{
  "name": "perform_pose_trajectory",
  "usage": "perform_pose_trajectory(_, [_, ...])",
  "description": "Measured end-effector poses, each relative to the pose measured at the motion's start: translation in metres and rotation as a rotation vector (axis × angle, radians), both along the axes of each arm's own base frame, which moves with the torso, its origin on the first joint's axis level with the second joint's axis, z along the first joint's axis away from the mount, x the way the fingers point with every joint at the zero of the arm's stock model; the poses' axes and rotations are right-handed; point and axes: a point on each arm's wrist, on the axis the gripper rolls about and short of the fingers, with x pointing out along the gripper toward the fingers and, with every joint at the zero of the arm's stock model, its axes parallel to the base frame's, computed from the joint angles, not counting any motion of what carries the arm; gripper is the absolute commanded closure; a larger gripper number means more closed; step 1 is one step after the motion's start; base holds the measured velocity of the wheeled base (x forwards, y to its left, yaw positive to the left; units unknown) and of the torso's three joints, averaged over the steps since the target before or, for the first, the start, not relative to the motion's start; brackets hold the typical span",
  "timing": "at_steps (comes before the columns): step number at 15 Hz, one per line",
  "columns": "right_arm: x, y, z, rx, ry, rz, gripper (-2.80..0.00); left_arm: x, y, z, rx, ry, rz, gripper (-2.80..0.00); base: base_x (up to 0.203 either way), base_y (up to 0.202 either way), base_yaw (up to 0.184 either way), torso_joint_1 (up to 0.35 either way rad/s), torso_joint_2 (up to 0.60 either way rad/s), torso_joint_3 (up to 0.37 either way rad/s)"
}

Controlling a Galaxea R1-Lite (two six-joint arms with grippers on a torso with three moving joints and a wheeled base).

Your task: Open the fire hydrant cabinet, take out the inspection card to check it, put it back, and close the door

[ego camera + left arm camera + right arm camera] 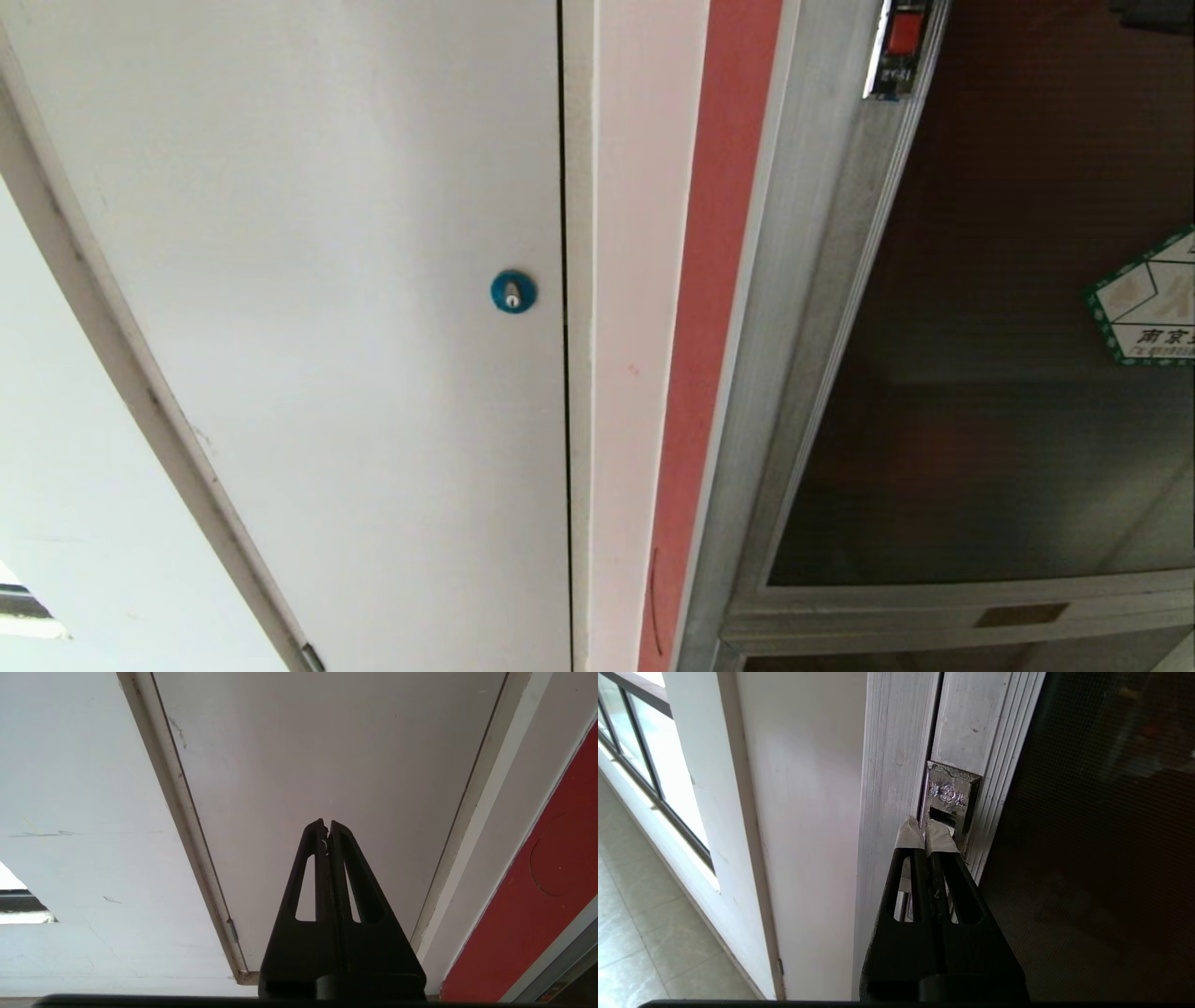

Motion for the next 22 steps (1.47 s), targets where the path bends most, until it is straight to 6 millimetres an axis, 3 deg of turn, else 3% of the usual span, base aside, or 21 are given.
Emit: perform_pose_trajectory(22, [0.021, 0.002, -0.016, -0.067, 0.042, -0.011, 0.0, 0.0, 0.0, 0.0, 0.0, 0.0, 0.0, 0.0, 0.0, 0.0, 0.0, 0.0, 0.0, 0.0])
